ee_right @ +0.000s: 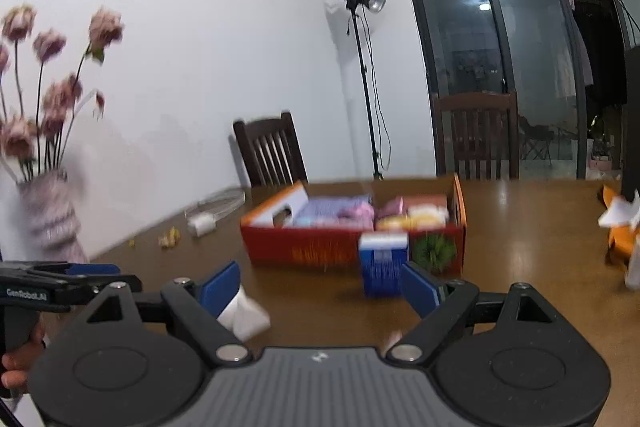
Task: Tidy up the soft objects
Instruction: 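Move the left gripper to the white block while the right gripper moves to the snack packet, then grasp the white block with the left gripper while the right gripper grasps the wrapped snack packet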
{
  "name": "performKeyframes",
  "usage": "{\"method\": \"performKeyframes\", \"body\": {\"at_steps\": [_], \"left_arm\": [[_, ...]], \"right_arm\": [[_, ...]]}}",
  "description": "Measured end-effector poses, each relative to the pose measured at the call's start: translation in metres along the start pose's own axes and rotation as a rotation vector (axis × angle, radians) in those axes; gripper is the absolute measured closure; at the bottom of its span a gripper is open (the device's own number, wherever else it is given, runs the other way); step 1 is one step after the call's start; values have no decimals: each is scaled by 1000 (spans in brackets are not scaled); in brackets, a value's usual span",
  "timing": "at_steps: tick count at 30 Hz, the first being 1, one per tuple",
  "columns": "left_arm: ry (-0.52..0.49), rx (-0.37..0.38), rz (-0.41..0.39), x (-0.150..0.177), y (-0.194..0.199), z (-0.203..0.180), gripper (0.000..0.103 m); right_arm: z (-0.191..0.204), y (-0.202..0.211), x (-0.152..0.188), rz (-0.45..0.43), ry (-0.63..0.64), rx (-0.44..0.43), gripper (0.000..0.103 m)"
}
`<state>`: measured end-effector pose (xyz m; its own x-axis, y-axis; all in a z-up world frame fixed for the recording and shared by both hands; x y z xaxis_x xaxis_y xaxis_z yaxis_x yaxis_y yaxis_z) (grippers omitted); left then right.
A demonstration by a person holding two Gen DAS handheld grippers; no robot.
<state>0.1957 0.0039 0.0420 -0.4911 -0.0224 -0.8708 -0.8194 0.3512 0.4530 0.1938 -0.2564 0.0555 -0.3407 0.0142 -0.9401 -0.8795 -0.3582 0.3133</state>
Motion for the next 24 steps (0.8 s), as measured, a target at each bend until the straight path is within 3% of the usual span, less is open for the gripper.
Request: {"method": "performKeyframes", "body": {"at_steps": [6, 10, 15, 21, 24], "left_arm": [[42, 74, 100, 28, -32, 0, 20], [76, 19, 130, 30, -65, 10, 30], [86, 29, 133, 22, -92, 17, 31], [100, 30, 158, 14, -117, 27, 35], [104, 35, 163, 9, -125, 29, 43]], "right_arm": [[-4, -5, 35, 91, -6, 44, 17], [-15, -17, 47, 127, -35, 61, 17], [-28, -41, 53, 173, -63, 63, 19], [-39, -73, 51, 220, -72, 75, 37], [-44, -84, 50, 247, -73, 78, 47]]}}
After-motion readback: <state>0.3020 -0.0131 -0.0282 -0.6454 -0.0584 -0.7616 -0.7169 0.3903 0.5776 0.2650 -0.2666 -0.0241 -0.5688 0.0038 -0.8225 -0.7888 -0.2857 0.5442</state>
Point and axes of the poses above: each gripper's, at about its wrist camera, not at the fingertips, and y roughly against the way its jaws point, z to its left, x to its underside, the point moved 3 cm from there along -y, roughly the way its jaws point, and after that the axes turned 1 degree about y, right-handed, at the moved point
